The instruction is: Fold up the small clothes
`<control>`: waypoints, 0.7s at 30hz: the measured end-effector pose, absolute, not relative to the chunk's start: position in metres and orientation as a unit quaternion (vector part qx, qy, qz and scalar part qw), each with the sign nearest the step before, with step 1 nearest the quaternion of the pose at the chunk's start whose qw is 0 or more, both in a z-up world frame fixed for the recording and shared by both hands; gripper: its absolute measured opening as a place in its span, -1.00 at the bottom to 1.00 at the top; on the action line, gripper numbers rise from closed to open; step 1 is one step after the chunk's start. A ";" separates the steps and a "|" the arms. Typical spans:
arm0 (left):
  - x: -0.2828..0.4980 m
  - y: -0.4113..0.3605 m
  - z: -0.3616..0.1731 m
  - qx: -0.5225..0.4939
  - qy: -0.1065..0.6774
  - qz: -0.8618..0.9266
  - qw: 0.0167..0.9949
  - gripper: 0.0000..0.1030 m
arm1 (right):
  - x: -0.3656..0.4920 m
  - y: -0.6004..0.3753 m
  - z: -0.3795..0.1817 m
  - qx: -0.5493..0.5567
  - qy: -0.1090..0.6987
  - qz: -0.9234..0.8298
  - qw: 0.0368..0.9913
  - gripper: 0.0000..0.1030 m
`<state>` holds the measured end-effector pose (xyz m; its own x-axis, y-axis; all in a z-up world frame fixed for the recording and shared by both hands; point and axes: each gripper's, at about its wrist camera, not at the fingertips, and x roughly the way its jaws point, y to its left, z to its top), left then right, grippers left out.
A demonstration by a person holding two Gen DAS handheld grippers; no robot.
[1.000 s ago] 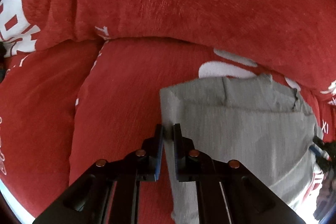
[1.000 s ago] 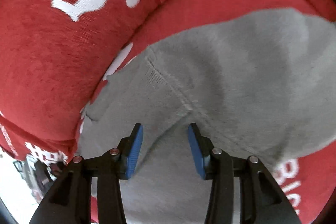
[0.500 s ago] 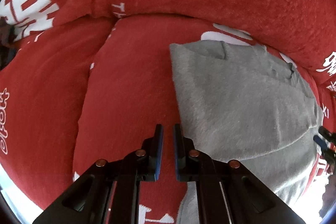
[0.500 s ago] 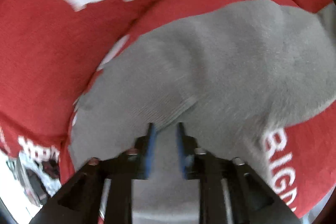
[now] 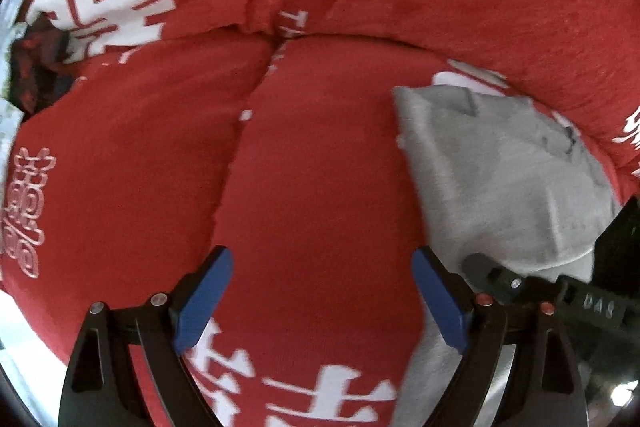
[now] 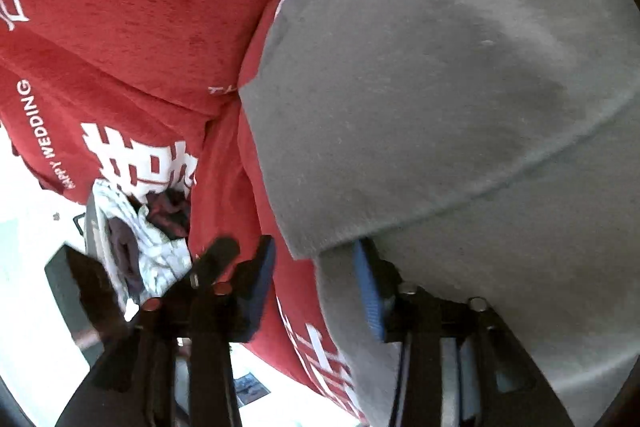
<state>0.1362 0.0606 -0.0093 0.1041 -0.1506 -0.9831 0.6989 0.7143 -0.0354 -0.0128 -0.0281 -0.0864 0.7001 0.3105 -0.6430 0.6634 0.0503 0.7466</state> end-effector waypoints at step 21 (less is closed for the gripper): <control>0.059 -0.001 -0.007 0.255 0.595 -0.359 0.673 0.77 | -0.113 -0.059 -0.034 0.603 0.413 -0.191 0.655 -0.21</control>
